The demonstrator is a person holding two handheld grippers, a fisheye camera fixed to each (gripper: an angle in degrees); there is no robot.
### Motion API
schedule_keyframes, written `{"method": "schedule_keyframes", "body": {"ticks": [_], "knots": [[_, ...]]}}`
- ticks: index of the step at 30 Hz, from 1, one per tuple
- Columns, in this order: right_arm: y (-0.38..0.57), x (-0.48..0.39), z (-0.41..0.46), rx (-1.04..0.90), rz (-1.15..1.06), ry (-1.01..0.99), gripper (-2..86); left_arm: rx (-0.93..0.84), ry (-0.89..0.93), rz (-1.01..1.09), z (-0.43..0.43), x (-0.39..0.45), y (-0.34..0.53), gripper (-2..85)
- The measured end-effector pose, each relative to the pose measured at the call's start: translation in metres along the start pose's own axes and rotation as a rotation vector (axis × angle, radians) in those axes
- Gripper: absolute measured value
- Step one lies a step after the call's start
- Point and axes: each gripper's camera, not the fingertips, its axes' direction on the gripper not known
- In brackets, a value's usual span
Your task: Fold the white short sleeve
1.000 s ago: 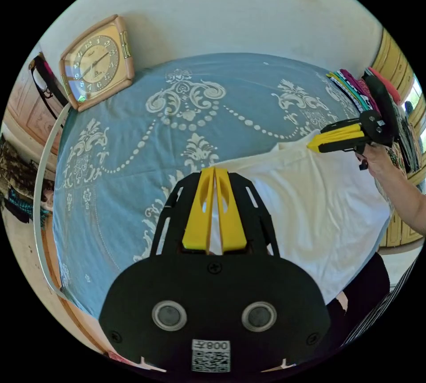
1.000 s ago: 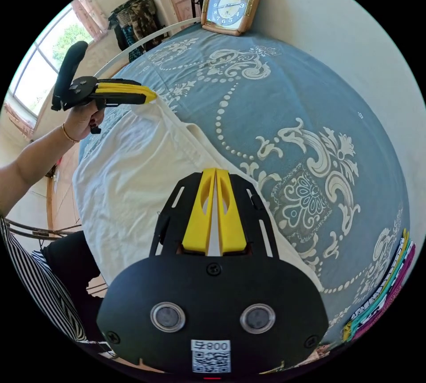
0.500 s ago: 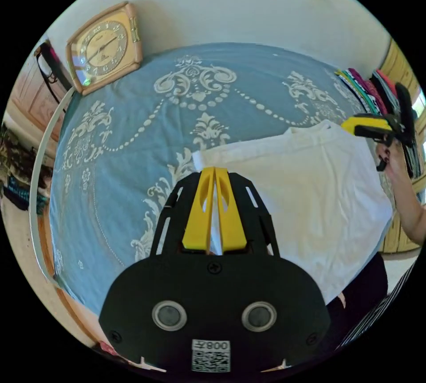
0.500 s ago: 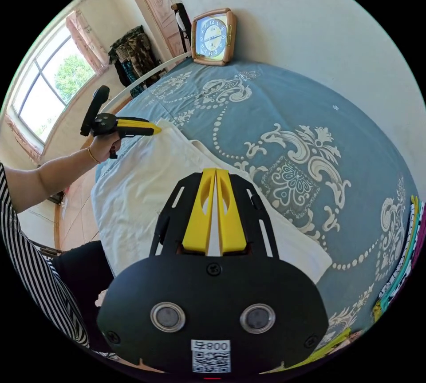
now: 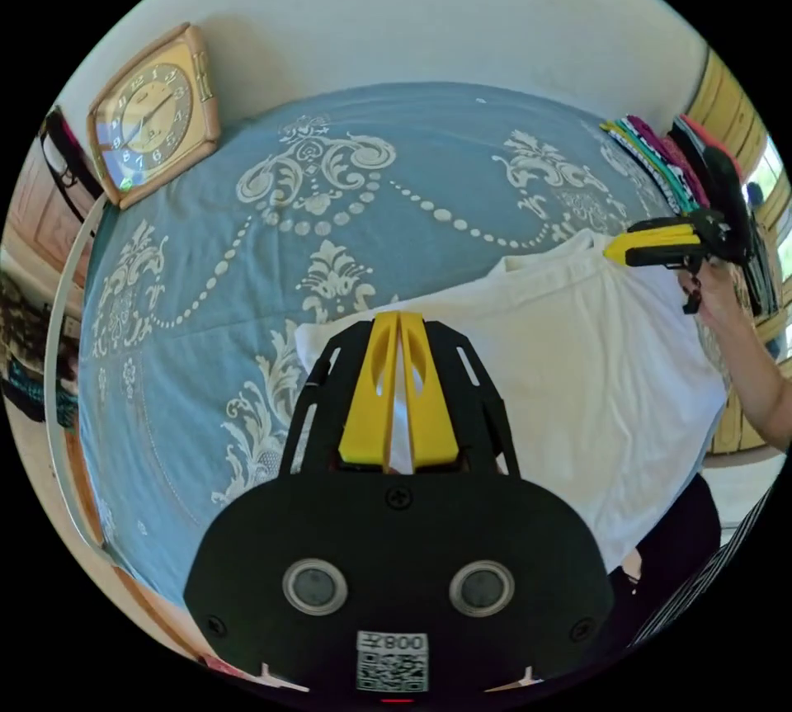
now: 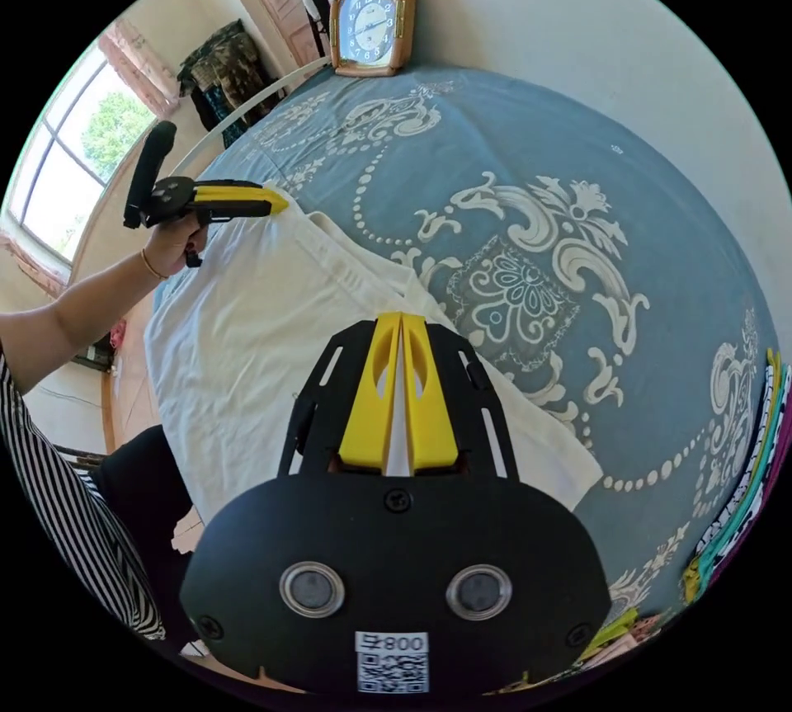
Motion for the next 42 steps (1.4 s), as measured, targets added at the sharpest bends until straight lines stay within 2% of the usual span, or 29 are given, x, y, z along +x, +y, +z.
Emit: {"method": "schedule_keyframes", "body": {"ticks": [5, 10, 13, 17, 23, 26, 28, 36, 42], "knots": [[0.035, 0.003, -0.062, 0.074, 0.015, 0.036, 0.1, 0.074, 0.044, 0.037, -0.022, 0.002, 0.023, 0.1], [0.080, 0.020, -0.081, -0.008, 0.109, 0.123, 0.1, 0.003, -0.007, 0.067, -0.006, -0.002, 0.035, 0.1], [0.078, 0.032, -0.090, -0.013, 0.138, 0.073, 0.1, 0.015, 0.081, 0.005, -0.004, -0.023, 0.043, 0.1], [0.071, 0.031, -0.105, -0.063, 0.097, 0.103, 0.1, 0.016, 0.028, 0.009, -0.008, -0.035, 0.055, 0.2], [0.114, 0.048, -0.180, 0.052, 0.207, -0.004, 0.6, 0.048, 0.089, -0.107, -0.028, -0.062, 0.084, 0.7], [0.168, 0.044, -0.228, 0.086, 0.259, -0.076, 1.6, 0.080, 0.185, -0.157, -0.054, -0.076, 0.127, 1.9], [0.227, 0.038, -0.256, 0.091, 0.338, -0.193, 3.5, 0.072, 0.262, -0.212, -0.066, -0.087, 0.162, 3.5], [0.406, 0.004, -0.295, 0.138, 0.641, -0.509, 8.2, -0.009, 0.552, -0.603, -0.074, -0.135, 0.334, 10.9], [0.438, -0.008, -0.316, 0.182, 0.667, -0.547, 8.4, -0.029, 0.568, -0.635, -0.058, -0.136, 0.357, 10.9]]}}
